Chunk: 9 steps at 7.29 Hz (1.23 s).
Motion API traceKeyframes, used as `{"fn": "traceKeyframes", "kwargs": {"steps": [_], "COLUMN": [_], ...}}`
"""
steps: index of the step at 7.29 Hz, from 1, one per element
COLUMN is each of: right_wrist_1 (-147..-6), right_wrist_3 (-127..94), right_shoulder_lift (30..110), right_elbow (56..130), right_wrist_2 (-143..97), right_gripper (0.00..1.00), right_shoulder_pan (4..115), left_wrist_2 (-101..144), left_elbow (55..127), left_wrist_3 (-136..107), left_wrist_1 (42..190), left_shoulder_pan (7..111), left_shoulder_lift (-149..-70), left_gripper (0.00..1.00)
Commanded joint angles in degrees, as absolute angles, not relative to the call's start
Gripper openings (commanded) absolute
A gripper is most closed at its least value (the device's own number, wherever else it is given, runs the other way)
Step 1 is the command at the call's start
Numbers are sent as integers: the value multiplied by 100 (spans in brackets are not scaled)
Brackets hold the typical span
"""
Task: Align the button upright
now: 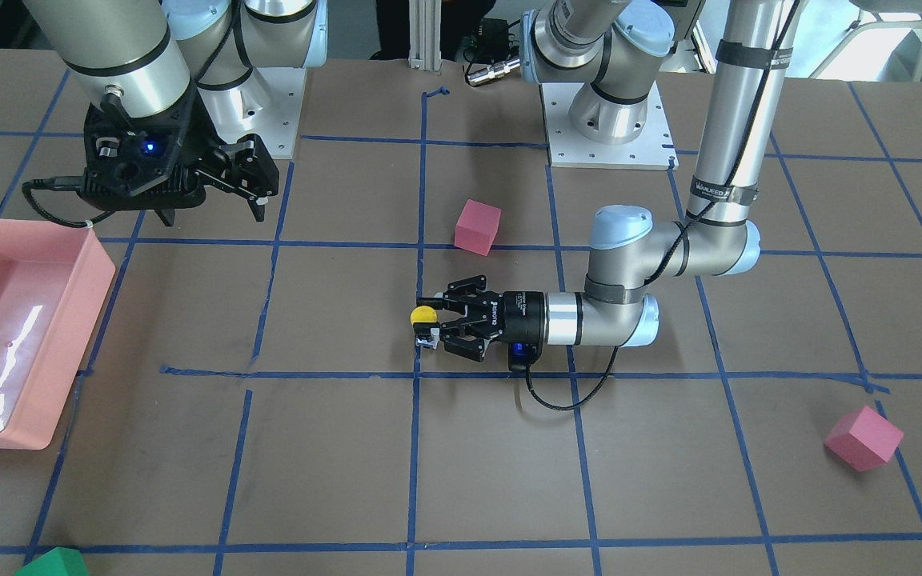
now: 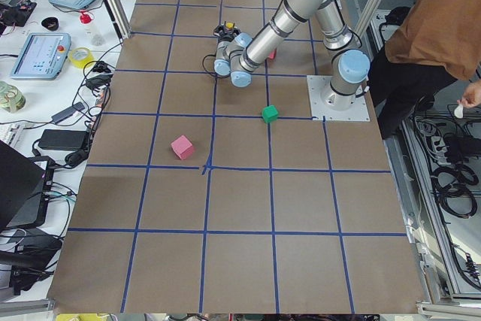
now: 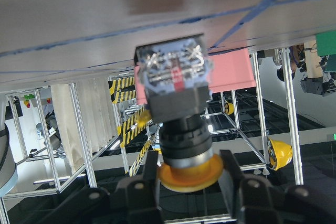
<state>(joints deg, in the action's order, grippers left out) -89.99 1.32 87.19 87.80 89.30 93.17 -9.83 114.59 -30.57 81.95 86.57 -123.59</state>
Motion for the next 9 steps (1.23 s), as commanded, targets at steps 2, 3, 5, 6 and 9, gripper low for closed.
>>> {"fn": "traceKeyframes", "kwargs": {"steps": [2, 3, 5, 6, 9], "right_wrist_1": [-9000, -9000, -8991, -9000, -8991], "right_wrist_3": [132, 132, 132, 132, 132], "right_shoulder_lift": [8719, 8719, 8719, 8719, 8719], "right_elbow": [8780, 8780, 8780, 8780, 8780], "right_wrist_2": [8930, 8938, 8938, 8938, 8938], "right_gripper": [100, 100, 100, 100, 100], "right_shoulder_pan": [9316, 9316, 9316, 9308, 9308], "left_wrist_2": [-1090, -1099, -2564, -3463, -5546], "left_elbow": [11426, 11356, 10526, 9868, 9150], "left_wrist_3": [-3137, -3590, -5290, -5865, -4913], "left_wrist_1": [8244, 8244, 8165, 8156, 7956], "left_shoulder_pan": [8657, 8657, 8657, 8640, 8631], "left_shoulder_lift": [-12226, -12052, -11525, -11288, -10627], "left_gripper": [85, 85, 100, 100, 100]}}
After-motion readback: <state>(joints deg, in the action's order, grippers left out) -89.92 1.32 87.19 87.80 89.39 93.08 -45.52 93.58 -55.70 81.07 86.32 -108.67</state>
